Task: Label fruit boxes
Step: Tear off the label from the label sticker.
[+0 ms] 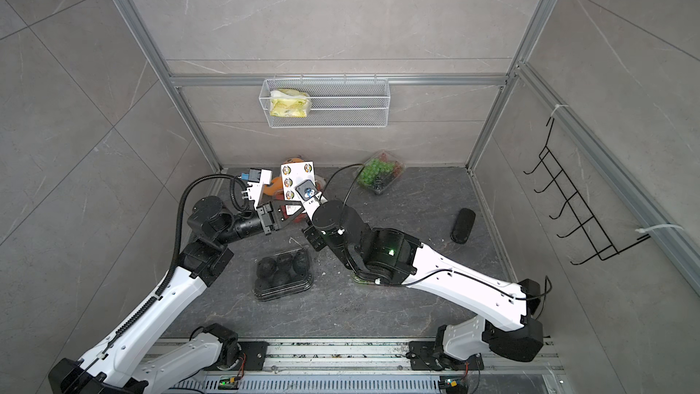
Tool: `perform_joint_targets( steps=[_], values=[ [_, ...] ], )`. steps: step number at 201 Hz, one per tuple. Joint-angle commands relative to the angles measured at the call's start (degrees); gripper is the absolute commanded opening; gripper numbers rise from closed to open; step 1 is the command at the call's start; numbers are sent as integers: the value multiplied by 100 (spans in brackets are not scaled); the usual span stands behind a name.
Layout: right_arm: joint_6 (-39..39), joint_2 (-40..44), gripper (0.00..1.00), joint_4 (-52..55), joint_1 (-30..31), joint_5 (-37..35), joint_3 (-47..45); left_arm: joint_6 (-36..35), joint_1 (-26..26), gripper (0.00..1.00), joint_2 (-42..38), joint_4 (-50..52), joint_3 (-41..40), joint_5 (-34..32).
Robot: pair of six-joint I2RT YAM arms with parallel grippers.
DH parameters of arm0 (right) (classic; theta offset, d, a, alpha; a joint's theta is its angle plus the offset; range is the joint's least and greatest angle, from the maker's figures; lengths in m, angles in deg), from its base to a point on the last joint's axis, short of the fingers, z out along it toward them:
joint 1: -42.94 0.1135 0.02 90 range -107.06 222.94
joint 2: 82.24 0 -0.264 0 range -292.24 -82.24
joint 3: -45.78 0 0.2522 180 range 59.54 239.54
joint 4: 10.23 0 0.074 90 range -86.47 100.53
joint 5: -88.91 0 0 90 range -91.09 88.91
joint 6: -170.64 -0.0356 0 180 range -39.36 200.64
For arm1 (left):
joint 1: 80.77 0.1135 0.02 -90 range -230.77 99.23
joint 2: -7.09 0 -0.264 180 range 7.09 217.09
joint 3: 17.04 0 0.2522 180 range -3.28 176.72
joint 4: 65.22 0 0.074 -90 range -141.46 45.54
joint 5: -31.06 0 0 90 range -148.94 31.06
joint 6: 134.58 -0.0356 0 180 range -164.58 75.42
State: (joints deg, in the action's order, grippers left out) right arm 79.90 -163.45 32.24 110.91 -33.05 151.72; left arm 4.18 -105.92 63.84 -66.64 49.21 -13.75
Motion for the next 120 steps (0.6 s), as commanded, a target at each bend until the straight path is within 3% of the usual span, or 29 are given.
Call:
perform_joint_targets(
  steps=[1,120],
  values=[
    [21,17,20,-31,15,-170,125,-111,-21,0,-126,-205,115,148],
    [14,-18,15,-14,-38,-220,142,-107,-21,0,-121,-217,130,176]
  ],
)
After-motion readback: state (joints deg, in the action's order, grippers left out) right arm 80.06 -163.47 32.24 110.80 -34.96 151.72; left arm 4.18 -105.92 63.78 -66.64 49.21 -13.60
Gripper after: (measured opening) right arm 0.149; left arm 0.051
